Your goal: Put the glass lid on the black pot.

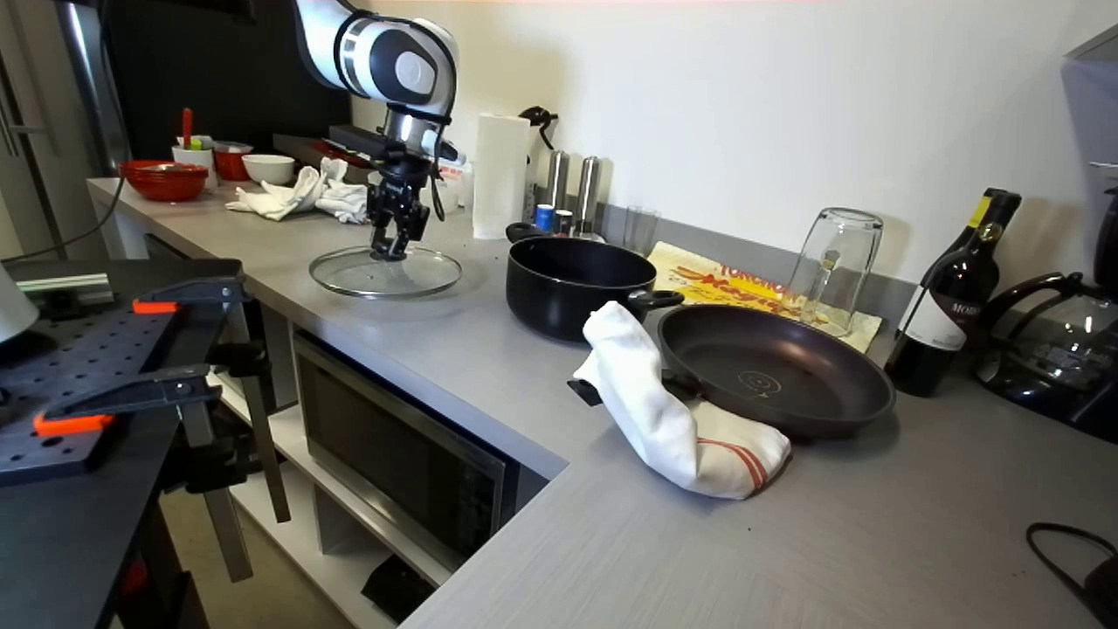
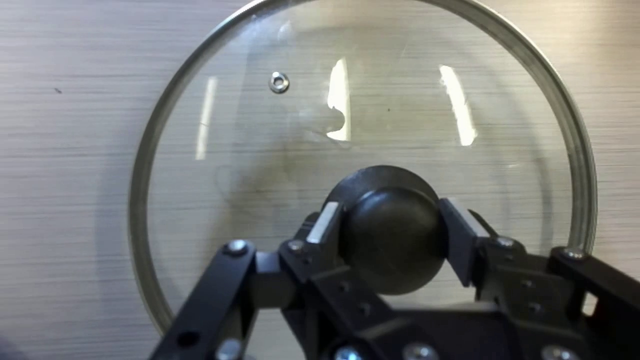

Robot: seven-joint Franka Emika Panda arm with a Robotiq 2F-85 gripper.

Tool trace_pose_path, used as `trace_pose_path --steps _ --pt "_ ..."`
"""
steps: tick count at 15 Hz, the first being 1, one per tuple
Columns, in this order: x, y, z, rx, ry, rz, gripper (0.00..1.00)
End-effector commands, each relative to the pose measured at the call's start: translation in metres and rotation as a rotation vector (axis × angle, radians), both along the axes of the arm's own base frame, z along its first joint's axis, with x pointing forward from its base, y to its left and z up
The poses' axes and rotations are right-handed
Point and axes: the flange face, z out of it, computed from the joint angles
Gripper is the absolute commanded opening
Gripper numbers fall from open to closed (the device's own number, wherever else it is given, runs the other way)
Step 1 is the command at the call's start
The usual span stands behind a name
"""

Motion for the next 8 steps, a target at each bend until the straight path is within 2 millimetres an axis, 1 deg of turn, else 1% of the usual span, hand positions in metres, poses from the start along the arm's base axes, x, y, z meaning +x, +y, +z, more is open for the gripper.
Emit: trace_pose_path --steps 1,4,8 --pt "-0.015 -0.015 0.04 -0.023 -0.056 -0.023 0.26" --pt "-0.019 -0.026 0.062 -0.033 -0.081 -0.045 0.26" --pt "-0.018 -0.042 0.095 -0.055 -0.126 -0.094 0.26"
